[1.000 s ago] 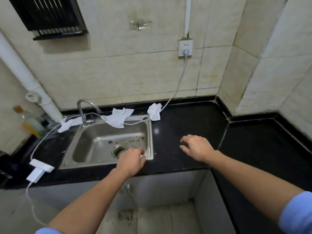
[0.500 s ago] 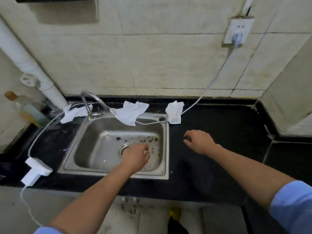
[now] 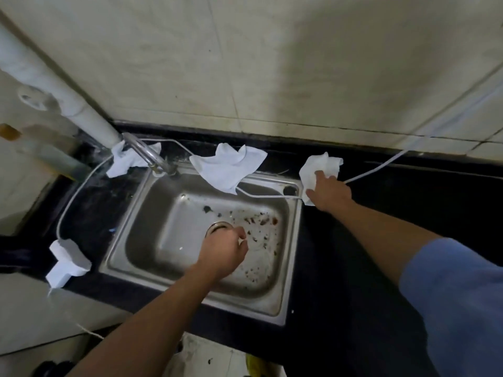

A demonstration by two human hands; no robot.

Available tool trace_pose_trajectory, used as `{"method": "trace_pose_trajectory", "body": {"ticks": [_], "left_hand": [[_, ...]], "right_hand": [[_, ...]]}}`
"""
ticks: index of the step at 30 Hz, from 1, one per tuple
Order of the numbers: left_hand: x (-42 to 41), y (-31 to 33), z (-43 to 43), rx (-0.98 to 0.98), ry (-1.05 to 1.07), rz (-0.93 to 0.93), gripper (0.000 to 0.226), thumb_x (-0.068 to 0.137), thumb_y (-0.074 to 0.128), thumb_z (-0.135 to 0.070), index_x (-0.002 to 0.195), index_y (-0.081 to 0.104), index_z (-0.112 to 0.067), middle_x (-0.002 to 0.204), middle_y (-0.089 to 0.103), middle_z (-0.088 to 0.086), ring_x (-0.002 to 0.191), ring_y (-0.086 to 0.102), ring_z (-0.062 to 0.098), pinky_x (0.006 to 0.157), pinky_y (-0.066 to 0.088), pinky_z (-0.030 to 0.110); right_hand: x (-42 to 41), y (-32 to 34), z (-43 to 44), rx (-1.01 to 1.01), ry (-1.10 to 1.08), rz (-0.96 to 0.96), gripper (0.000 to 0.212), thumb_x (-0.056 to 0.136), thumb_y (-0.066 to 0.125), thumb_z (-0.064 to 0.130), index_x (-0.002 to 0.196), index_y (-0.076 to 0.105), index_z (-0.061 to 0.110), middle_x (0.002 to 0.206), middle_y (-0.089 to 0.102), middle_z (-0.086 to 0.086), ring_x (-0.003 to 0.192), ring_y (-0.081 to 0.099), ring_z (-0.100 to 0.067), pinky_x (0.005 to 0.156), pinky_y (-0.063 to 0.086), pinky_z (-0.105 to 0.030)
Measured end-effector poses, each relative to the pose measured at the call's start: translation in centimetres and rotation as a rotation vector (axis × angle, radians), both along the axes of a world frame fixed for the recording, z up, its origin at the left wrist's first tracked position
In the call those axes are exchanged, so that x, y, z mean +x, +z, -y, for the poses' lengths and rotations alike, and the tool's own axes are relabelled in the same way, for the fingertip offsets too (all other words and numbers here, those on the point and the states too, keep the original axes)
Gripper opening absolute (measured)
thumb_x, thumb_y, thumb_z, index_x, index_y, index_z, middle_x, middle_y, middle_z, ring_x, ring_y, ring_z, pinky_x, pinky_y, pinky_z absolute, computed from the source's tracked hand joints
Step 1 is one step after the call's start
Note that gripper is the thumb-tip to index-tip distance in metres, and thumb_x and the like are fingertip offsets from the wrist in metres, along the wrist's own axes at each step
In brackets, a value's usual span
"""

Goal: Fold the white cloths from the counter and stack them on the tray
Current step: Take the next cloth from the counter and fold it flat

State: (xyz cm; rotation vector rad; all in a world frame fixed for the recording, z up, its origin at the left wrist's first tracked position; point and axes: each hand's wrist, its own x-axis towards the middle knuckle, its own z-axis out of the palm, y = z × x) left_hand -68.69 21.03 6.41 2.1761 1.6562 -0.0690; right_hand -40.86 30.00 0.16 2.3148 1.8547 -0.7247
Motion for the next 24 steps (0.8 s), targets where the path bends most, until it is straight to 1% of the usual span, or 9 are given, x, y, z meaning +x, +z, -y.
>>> {"method": "trace_pose_trajectory", "body": {"ticks": [4,6,9,10,12,14,16,20,24], "left_hand": [[-0.2,-0.9,-0.8,-0.019,0.012,0.035,0.018,0.092,0.05,-0.031,0.099,0.062,-0.019,0.087,0.065,0.0,0.073,0.056,0.014,0.067,0.049,0.027],[-0.2,-1.1,-1.1,-0.025,0.012,0.046,0.018,0.092,0.051,-0.032,0.1,0.062,-0.02,0.087,0.065,-0.002,0.075,0.058,0.012,0.07,0.052,0.028],[-0.2,-1.4,-1.9,-0.02,-0.005,0.033,0.019,0.092,0.052,-0.032,0.101,0.063,-0.02,0.088,0.067,0.0,0.079,0.061,0.015,0.074,0.055,0.034],[-0.2,-1.5,-2.2,-0.019,-0.013,0.036,0.02,0.092,0.052,-0.032,0.102,0.064,-0.02,0.088,0.068,0.001,0.08,0.062,0.017,0.075,0.055,0.035],[0.0,-1.6,-2.9,-0.025,-0.036,0.047,0.021,0.092,0.051,-0.033,0.103,0.063,-0.021,0.089,0.069,0.001,0.079,0.063,0.018,0.074,0.056,0.036],[0.4,-1.6,-3.7,-0.033,-0.078,0.057,0.02,0.093,0.05,-0.033,0.104,0.062,-0.022,0.087,0.069,-0.001,0.077,0.062,0.016,0.072,0.055,0.035],[1.0,-1.8,-4.5,-0.033,-0.12,0.068,0.018,0.092,0.05,-0.032,0.101,0.062,-0.022,0.085,0.068,-0.002,0.075,0.062,0.015,0.07,0.054,0.033],[2.9,-2.5,-4.9,-0.033,-0.227,0.085,0.018,0.092,0.05,-0.029,0.096,0.064,-0.018,0.086,0.07,0.001,0.077,0.062,0.02,0.067,0.049,0.03],[5.1,-4.1,-3.3,-0.093,-0.346,0.134,0.017,0.091,0.051,-0.027,0.092,0.065,-0.017,0.085,0.069,0.002,0.077,0.062,0.019,0.067,0.049,0.031]], "right_hand": [[-0.4,-1.2,-1.3,-0.107,0.015,0.034,0.04,0.097,0.049,0.034,0.131,0.049,0.012,0.133,0.051,-0.017,0.12,0.051,-0.035,0.095,0.041,-0.042],[-0.7,-0.8,-2.0,-0.11,-0.031,0.02,0.029,0.094,0.05,0.023,0.118,0.059,0.01,0.125,0.058,-0.017,0.114,0.055,-0.034,0.093,0.044,-0.043],[-0.8,0.2,-2.3,-0.132,-0.153,0.005,0.039,0.094,0.05,0.029,0.126,0.054,0.007,0.133,0.053,-0.016,0.12,0.05,-0.032,0.099,0.041,-0.042],[-0.6,0.7,-2.1,-0.091,-0.179,-0.075,0.04,0.095,0.05,0.03,0.126,0.055,0.006,0.132,0.054,-0.016,0.12,0.05,-0.031,0.098,0.042,-0.041],[-0.1,2.1,-1.5,0.139,-0.19,-0.21,0.025,0.092,0.054,0.024,0.104,0.066,0.005,0.109,0.065,-0.016,0.102,0.06,-0.032,0.082,0.049,-0.038],[0.5,4.7,0.0,0.305,-0.182,-0.237,0.017,0.089,0.054,0.021,0.082,0.062,0.009,0.089,0.067,-0.014,0.084,0.062,-0.032,0.07,0.049,-0.038],[1.1,7.2,2.0,0.373,-0.166,-0.237,0.019,0.088,0.052,0.021,0.076,0.058,0.008,0.082,0.063,-0.012,0.075,0.061,-0.03,0.065,0.048,-0.039],[2.3,9.2,8.9,0.432,-0.161,-0.28,0.013,0.086,0.057,0.016,0.078,0.062,0.007,0.083,0.059,-0.008,0.072,0.059,-0.025,0.067,0.049,-0.037],[1.5,6.1,17.8,0.252,-0.223,-0.202,0.012,0.086,0.056,0.021,0.082,0.063,0.013,0.088,0.057,-0.002,0.074,0.06,-0.021,0.071,0.05,-0.038]]}}
